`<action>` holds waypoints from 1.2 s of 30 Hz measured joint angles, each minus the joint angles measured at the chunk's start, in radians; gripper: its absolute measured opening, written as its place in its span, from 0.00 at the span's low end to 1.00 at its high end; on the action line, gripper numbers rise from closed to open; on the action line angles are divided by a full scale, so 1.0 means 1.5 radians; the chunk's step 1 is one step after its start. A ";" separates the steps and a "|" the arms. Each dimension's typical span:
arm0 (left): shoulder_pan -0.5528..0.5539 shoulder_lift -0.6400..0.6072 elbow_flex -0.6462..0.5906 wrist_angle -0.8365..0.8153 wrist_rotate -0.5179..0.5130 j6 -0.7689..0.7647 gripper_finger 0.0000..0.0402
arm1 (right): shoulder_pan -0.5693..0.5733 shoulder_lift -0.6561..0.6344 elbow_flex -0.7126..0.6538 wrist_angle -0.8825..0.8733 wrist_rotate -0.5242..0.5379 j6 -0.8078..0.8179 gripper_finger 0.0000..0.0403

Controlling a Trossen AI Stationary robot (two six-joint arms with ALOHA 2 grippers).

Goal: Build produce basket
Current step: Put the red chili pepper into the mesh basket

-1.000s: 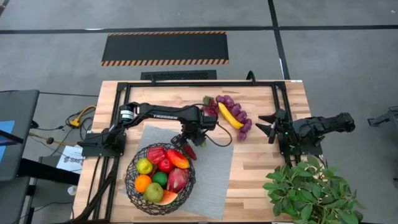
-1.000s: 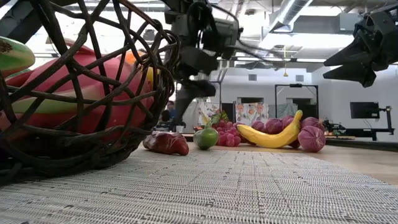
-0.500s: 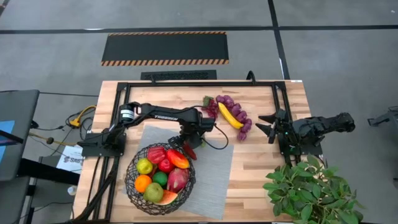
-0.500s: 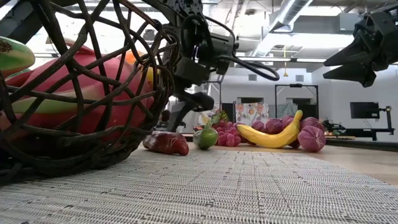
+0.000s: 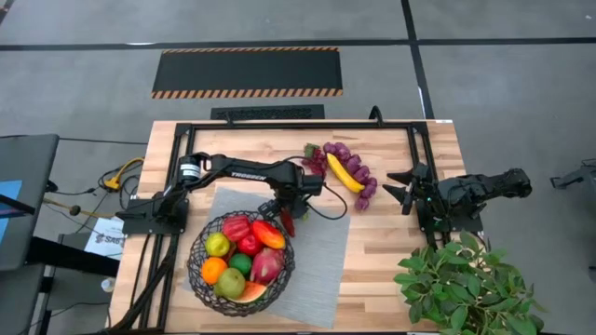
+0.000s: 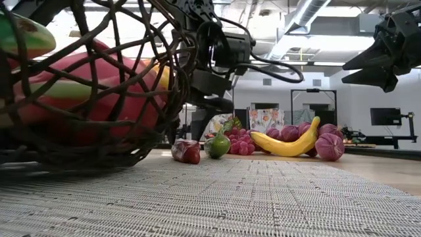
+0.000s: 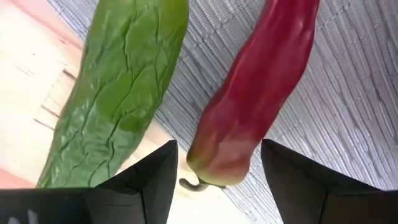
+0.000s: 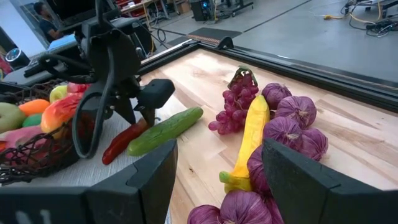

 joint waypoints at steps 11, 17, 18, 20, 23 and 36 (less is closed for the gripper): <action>-0.006 0.000 0.001 -0.016 0.001 -0.012 0.41 | 0.000 0.000 0.000 0.000 0.000 0.000 0.63; -0.007 0.000 0.001 -0.017 -0.007 -0.012 0.23 | 0.000 0.000 0.000 0.000 0.000 0.000 0.63; -0.008 0.000 0.001 -0.017 -0.009 -0.013 0.21 | 0.000 0.000 0.000 0.000 0.000 0.000 0.63; -0.009 0.000 0.001 -0.018 -0.015 -0.015 0.18 | 0.000 0.000 0.000 0.000 0.000 0.000 0.63; -0.009 0.000 0.001 -0.018 -0.019 -0.020 0.16 | 0.000 0.000 0.000 0.000 0.000 0.000 0.63; -0.009 0.003 0.094 -0.031 -0.064 -0.095 0.16 | 0.000 0.000 0.000 0.000 0.000 0.000 0.63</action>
